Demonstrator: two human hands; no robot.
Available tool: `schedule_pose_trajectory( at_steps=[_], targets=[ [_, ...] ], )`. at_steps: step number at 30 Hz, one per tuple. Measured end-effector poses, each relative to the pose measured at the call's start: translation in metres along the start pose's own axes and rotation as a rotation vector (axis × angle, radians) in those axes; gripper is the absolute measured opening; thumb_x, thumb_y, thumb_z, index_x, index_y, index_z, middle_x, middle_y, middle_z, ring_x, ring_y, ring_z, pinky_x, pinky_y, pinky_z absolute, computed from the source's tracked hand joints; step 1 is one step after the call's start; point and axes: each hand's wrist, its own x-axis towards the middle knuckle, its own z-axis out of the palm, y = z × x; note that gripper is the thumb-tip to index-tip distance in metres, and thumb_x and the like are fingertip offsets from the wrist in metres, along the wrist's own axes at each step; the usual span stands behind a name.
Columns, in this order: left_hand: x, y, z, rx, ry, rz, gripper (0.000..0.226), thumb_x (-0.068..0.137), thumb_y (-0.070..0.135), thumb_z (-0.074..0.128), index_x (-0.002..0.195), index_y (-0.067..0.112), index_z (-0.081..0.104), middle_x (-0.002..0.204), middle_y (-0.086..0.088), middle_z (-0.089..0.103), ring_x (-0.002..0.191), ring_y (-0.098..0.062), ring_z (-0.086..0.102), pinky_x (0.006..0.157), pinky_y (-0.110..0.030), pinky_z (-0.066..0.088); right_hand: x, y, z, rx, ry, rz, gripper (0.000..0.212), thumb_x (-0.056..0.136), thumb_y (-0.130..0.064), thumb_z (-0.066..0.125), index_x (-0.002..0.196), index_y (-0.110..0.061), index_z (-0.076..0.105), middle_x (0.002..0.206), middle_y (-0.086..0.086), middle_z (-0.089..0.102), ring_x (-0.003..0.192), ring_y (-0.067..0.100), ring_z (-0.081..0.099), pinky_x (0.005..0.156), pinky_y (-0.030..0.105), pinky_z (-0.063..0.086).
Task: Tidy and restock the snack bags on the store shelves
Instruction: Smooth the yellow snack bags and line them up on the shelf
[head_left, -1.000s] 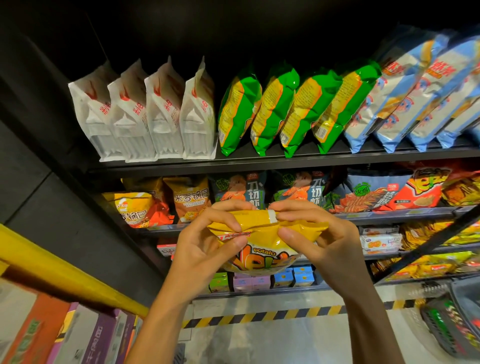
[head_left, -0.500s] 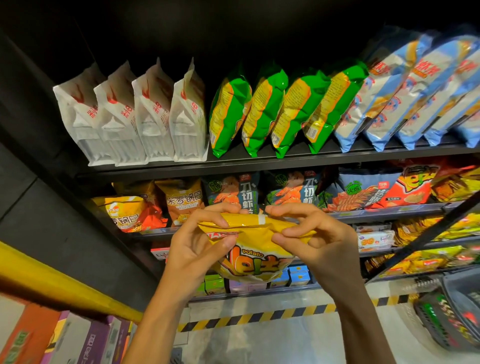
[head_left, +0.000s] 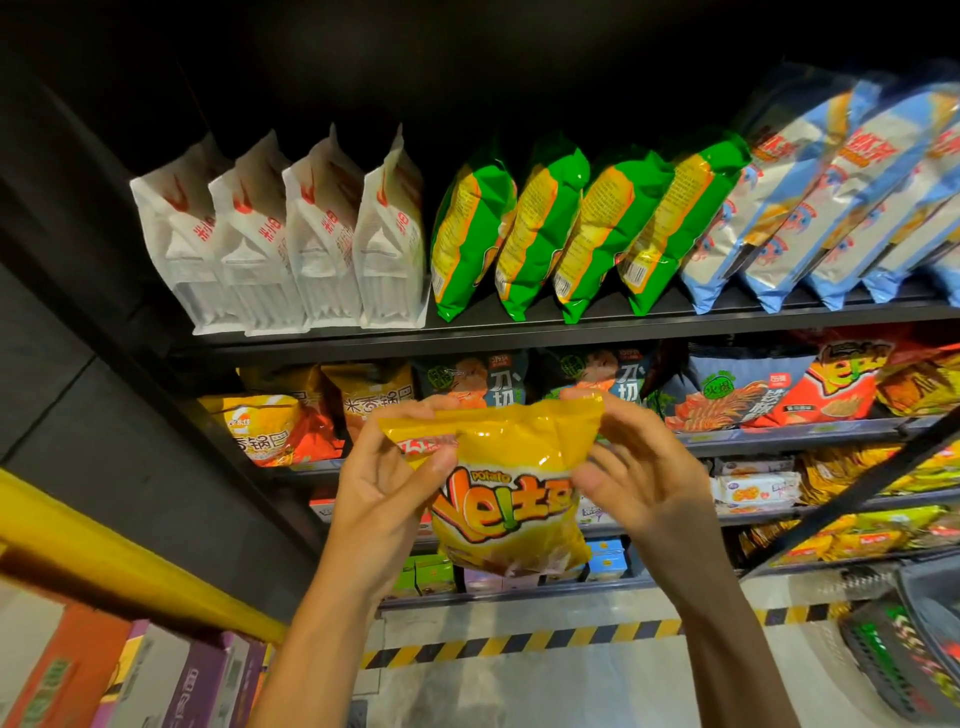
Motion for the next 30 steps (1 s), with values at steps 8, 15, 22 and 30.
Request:
schedule_pose_trajectory(
  at_steps=[8,15,22,30],
  targets=[
    [0.005,0.004,0.012,0.123,0.005,-0.027,0.078,0.076,0.055,0.084,0.143,0.026,0.056,0.144,0.0,0.061,0.135,-0.021,0.058,0.103,-0.033,0.053,0.006,0.018,0.01,0.048,0.114,0.259,0.052,0.083,-0.036,0.073,0.131,-0.032,0.053,0.117,-0.031,0.07,0.115,-0.007,0.064,0.094,0.015,0.053],
    [-0.002,0.006,0.011,0.316,-0.293,-0.098,0.094,0.085,0.077,0.053,0.145,0.005,0.051,0.151,-0.014,0.052,0.151,-0.026,0.037,0.115,-0.043,0.041,0.016,0.031,0.017,0.529,0.36,0.593,0.079,0.081,-0.045,0.061,0.151,-0.012,0.048,0.147,0.015,0.058,0.135,0.033,0.056,0.116,0.056,0.041],
    [-0.016,-0.008,0.013,0.275,-0.303,-0.107,0.075,0.096,0.069,0.046,0.152,0.019,0.049,0.162,0.001,0.042,0.154,-0.019,0.03,0.122,-0.048,0.023,0.011,0.036,0.012,0.576,0.377,0.598,0.06,0.085,-0.039,0.055,0.141,-0.017,0.055,0.131,0.009,0.071,0.123,0.029,0.067,0.105,0.05,0.053],
    [-0.017,-0.006,0.007,0.385,-0.314,-0.092,0.064,0.09,0.069,0.057,0.147,0.039,0.053,0.157,0.012,0.046,0.149,-0.012,0.038,0.119,-0.046,0.035,0.005,0.027,0.015,0.445,0.409,0.523,0.119,0.064,-0.068,0.088,0.159,-0.019,0.036,0.149,0.008,0.058,0.136,0.027,0.057,0.116,0.058,0.042]
  ],
)
